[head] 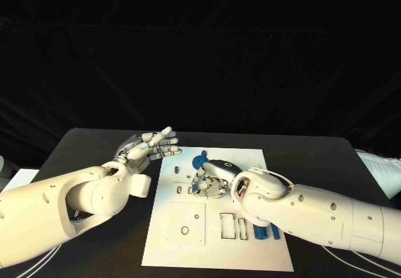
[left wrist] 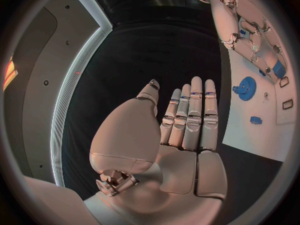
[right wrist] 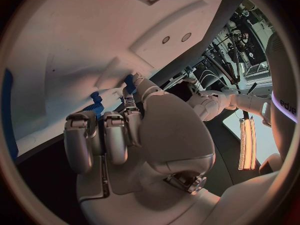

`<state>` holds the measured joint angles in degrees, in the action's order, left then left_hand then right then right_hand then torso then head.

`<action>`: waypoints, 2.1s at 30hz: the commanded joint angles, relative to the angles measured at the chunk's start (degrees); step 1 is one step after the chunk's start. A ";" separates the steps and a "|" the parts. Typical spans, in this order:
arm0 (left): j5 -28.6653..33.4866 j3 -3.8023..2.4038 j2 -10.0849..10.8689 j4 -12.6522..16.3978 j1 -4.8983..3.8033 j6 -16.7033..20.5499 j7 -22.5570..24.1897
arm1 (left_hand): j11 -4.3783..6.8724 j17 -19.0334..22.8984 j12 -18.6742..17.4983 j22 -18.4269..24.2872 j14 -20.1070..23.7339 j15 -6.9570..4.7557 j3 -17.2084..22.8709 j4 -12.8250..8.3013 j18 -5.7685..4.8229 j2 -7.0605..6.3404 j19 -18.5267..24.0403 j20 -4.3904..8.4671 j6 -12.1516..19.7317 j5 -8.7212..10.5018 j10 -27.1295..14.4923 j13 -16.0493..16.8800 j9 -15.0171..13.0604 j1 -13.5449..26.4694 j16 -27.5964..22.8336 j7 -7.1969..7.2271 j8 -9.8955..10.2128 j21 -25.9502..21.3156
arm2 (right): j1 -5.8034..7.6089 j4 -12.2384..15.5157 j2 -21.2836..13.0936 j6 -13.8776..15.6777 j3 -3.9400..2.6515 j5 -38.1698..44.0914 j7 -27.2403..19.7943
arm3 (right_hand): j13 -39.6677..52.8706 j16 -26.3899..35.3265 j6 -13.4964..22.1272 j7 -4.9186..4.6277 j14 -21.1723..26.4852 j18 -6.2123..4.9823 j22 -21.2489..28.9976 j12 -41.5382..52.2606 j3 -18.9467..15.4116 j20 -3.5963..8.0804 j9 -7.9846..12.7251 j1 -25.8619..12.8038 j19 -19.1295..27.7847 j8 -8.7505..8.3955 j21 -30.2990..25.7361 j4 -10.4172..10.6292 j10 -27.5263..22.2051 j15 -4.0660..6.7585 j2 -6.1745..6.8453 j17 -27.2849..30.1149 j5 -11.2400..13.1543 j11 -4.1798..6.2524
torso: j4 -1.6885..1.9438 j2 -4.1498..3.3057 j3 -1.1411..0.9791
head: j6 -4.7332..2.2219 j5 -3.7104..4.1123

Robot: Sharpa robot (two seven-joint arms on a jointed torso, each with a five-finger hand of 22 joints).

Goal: Assemble the parts on the task board

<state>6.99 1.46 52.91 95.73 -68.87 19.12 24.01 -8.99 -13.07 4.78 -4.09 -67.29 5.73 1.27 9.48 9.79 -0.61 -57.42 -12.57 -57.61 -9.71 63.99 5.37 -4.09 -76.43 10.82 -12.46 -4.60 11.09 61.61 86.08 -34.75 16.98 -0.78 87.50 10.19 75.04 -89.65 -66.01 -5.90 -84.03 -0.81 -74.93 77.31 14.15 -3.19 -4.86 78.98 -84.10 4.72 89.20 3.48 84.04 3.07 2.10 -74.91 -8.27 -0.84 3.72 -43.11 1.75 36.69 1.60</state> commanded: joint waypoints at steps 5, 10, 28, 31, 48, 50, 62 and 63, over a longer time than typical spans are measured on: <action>0.15 -0.03 -0.03 0.00 -0.02 -1.26 0.28 | -0.03 -0.07 -0.38 0.09 -0.09 0.28 -0.02 -0.45 0.74 0.15 -0.52 0.01 0.22 -0.31 -0.39 -0.02 -0.05 -0.30 -0.27 -0.02 0.20 -0.30 | -0.38 -0.10 -0.11 -4.24 0.35 4.22 3.57 | 8.50 0.08 -0.45 0.35 -5.77 0.26 -12.75 -0.46 0.22 0.16 0.05 -1.18 -4.67 -0.46 -0.29 0.03 1.76 0.04 0.58 -14.17 0.07 0.09 | 0.04 -0.02 -0.03 | 0.17 0.08; 0.15 -0.02 -0.03 -0.02 -0.02 -1.30 0.25 | -0.03 -0.07 -0.38 0.09 -0.09 0.28 -0.02 -0.45 0.74 0.15 -0.52 0.01 0.22 -0.31 -0.39 -0.02 -0.05 -0.30 -0.27 -0.02 0.20 -0.30 | -0.39 0.21 -0.15 -4.63 0.35 5.52 4.41 | 8.42 0.09 -0.37 0.27 -5.76 0.24 -12.68 -0.64 0.10 0.11 0.09 -1.58 -4.64 -0.58 -0.33 0.08 1.69 -0.02 0.95 -14.15 0.11 0.03 | 0.00 0.00 -0.01 | 0.16 0.14; 0.15 -0.02 -0.02 0.01 -0.02 -1.27 0.21 | -0.02 -0.12 -0.39 0.10 -0.12 0.27 -0.03 -0.54 0.75 0.22 -0.56 0.02 0.20 -0.30 -0.36 -0.01 -0.06 -0.34 -0.31 -0.01 0.21 -0.35 | -0.46 1.04 -0.22 -5.90 0.35 6.97 6.97 | 8.13 0.22 0.07 0.02 -5.70 0.18 -12.43 -1.37 -0.42 -0.10 0.30 -3.78 -4.51 -0.97 -0.47 0.83 1.43 -0.22 2.46 -13.90 -0.88 -0.20 | 0.00 -0.01 0.01 | 0.09 0.31; 0.15 -0.02 -0.02 0.02 -0.02 -1.26 0.21 | -0.02 -0.12 -0.39 0.10 -0.12 0.27 -0.03 -0.54 0.75 0.22 -0.56 0.02 0.20 -0.30 -0.36 -0.01 -0.06 -0.34 -0.31 -0.01 0.21 -0.35 | -0.46 1.04 -0.19 -5.67 0.35 7.03 7.12 | 7.63 0.22 0.75 -0.23 -5.70 0.16 -12.34 -2.42 -0.76 -0.18 0.49 -4.62 -4.46 -1.16 -0.52 1.19 1.04 -0.36 3.11 -13.90 -0.84 -0.40 | 0.02 0.00 0.01 | 0.06 0.34; 0.15 -0.02 0.03 0.06 -0.02 -1.37 0.14 | -0.03 -0.15 -0.41 0.10 -0.12 0.27 -0.06 -0.60 0.75 0.24 -0.57 0.02 0.22 -0.29 -0.39 -0.01 -0.06 -0.35 -0.34 -0.03 0.23 -0.39 | -0.56 1.03 0.15 -0.70 0.39 7.80 6.98 | 3.82 0.03 6.58 -1.53 -5.79 0.04 -11.81 -9.47 -4.16 -1.21 1.21 -7.79 -4.18 -1.17 -0.83 4.01 -1.75 -1.45 5.82 -14.32 0.37 -1.65 | 0.00 -0.02 -0.03 | -0.10 0.37; 0.14 -0.02 0.02 -0.02 -0.02 -1.17 -0.06 | -0.02 -0.16 -0.40 0.10 -0.14 0.26 -0.05 -0.63 0.75 0.26 -0.59 0.02 0.19 -0.30 -0.36 0.00 -0.07 -0.37 -0.34 -0.01 0.22 -0.39 | -0.65 1.71 -0.17 1.40 0.39 8.05 6.20 | 3.94 -0.03 6.67 -1.55 -5.82 0.05 -11.86 -9.19 -4.24 -1.23 1.21 -7.78 -4.21 -1.16 -0.80 4.08 -1.64 -1.47 5.87 -14.44 0.42 -1.66 | 0.03 0.01 -0.06 | -0.09 0.40; -9.43 -0.01 -0.19 -1.80 -0.02 0.20 -7.72 | 5.64 -15.02 2.17 -4.83 -19.60 -6.43 1.23 -1.23 0.79 0.33 -18.81 7.35 -4.65 -0.23 10.09 1.47 -0.48 -1.34 19.30 4.34 -0.72 10.27 | -0.45 9.46 -6.60 9.07 -0.65 2.28 -8.87 | 3.63 -0.35 8.54 -2.02 -5.97 0.03 -11.78 -9.31 -6.49 -1.56 1.19 -6.45 -4.17 -1.17 -0.86 5.14 -1.76 -1.85 7.13 -15.09 0.92 -2.07 | -0.18 0.33 -0.12 | -0.32 0.30; -11.09 -0.01 -0.35 -2.14 -0.02 -0.15 -9.34 | 5.82 -23.37 2.71 -5.25 -19.95 -6.96 1.54 -1.31 0.84 0.29 -19.58 7.65 -4.82 -0.25 11.60 1.81 -0.47 -1.64 28.22 4.74 -0.66 11.04 | -0.12 10.41 -7.68 8.90 -0.80 0.74 -10.50 | 3.35 -0.35 8.86 -2.15 -5.97 -0.04 -11.51 -9.78 -7.25 -1.67 1.15 -6.04 -4.02 -1.10 -1.01 5.44 -2.02 -1.96 7.15 -15.09 0.81 -2.15 | -0.22 0.42 -0.15 | -0.27 0.27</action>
<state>2.42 1.47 52.81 93.85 -68.87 19.46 19.90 -3.39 -33.26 7.24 -9.06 -83.98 -0.80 2.56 8.18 9.79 -0.26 -76.32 -5.21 -62.36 -9.71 74.76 7.03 -4.57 -77.47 35.33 -8.00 -5.21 21.58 61.23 95.67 -41.88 23.41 -1.46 92.74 8.18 74.92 -89.64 -57.41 -8.04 -84.02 -0.81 -74.94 67.82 7.23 -4.44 -3.66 72.42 -84.11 3.75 88.38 8.80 82.03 1.42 9.24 -74.92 -7.63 -2.74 3.62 -42.91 1.64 36.38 1.93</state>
